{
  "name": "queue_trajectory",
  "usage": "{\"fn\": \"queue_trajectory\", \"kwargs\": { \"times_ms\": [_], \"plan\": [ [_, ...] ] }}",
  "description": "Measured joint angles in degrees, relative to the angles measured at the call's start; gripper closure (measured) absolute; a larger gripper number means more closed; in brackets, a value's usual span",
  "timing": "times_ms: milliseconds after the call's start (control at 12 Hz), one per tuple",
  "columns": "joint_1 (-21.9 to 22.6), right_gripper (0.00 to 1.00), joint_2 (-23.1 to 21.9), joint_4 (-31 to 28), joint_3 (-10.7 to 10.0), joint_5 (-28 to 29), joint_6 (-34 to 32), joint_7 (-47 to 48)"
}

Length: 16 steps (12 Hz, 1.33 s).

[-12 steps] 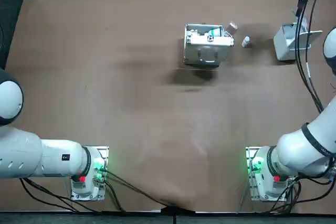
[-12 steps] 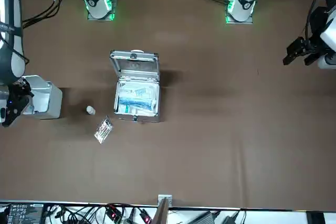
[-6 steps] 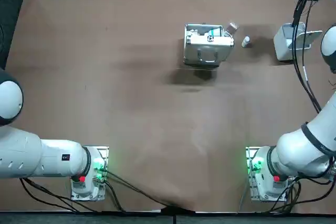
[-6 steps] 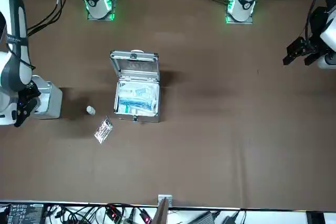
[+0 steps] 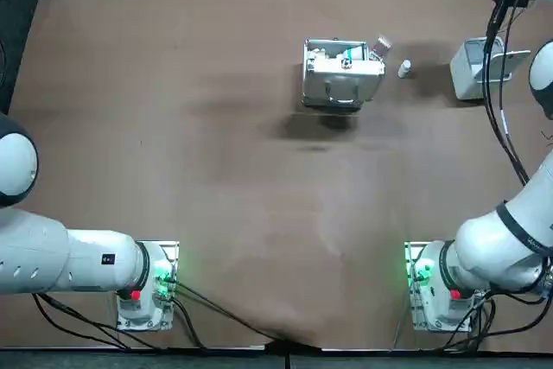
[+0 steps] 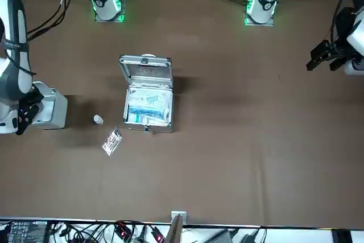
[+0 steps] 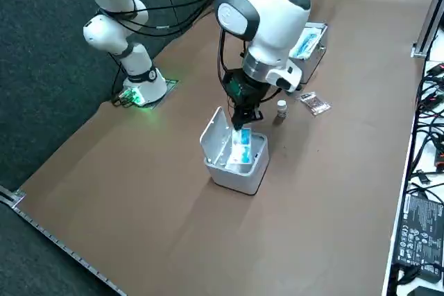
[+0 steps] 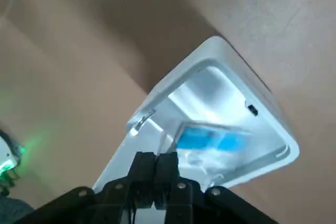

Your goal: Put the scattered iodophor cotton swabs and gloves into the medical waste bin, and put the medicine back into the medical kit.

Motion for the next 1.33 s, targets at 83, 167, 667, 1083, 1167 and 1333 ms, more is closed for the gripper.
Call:
{"fn": "queue_trajectory", "kwargs": {
  "times_ms": [83, 167, 667, 1083, 1167, 1333],
  "plan": [
    [0.0, 0.98, -0.3, 0.4, 0.0, 0.0, -0.8, -0.5],
    [0.0, 0.98, -0.7, 0.8, 0.0, 0.0, -1.4, -1.1],
    [-0.8, 0.98, 0.2, 0.9, 0.0, 0.0, -1.6, -2.4],
    [-1.3, 0.65, 2.8, 1.1, 0.3, 0.2, 1.9, -2.4],
    [-1.3, 0.53, 2.8, 1.5, 0.8, 1.3, 2.7, -2.4],
    [-1.0, 0.29, 2.8, 3.8, 2.0, 5.2, 3.3, -2.3]
  ]
}}
